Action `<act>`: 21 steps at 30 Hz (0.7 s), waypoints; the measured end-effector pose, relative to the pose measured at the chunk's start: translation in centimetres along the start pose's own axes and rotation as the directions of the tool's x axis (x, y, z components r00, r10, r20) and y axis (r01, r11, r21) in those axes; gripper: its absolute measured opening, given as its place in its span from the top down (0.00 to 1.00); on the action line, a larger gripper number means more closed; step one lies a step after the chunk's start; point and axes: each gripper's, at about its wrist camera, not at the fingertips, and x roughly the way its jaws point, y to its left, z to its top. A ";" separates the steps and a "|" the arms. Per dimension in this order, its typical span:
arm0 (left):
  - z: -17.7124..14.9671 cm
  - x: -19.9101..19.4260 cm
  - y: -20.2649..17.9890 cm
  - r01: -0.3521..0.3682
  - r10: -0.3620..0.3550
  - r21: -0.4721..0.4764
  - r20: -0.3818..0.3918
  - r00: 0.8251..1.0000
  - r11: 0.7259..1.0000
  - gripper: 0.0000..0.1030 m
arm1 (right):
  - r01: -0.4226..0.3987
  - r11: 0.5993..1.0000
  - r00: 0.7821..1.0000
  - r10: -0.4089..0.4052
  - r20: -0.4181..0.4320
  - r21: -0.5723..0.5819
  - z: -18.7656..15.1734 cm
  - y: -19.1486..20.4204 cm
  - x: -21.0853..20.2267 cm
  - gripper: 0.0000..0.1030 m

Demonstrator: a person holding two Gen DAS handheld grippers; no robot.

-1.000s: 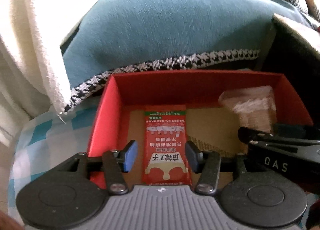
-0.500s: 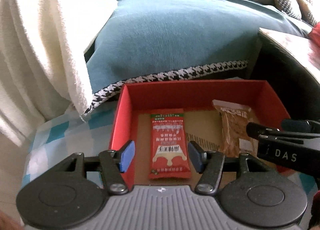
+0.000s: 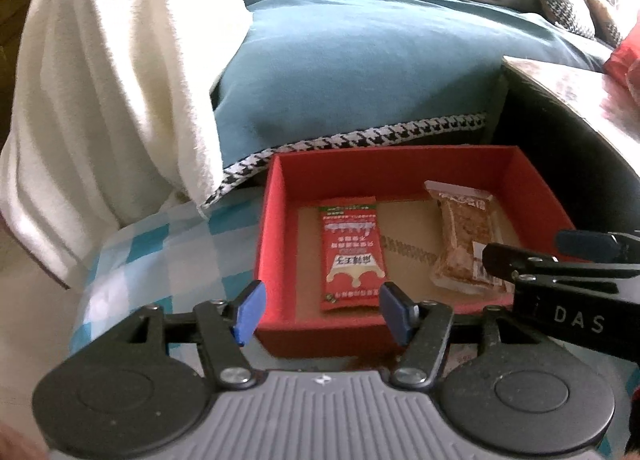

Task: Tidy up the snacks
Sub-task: 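Withdraw both tools from the box back toward the snack pile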

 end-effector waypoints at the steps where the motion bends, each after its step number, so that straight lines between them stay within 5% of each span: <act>1: -0.2 -0.3 0.1 -0.001 0.001 -0.001 0.001 1.000 1.000 0.45 | -0.002 1.000 1.000 0.001 -0.001 -0.006 -0.2 0.2 -0.2 0.25; 21: -6.0 -4.9 2.9 -0.018 0.018 0.014 0.001 1.000 1.000 0.40 | -0.043 0.998 0.997 0.040 -0.063 -0.045 -5.5 4.0 -3.9 0.22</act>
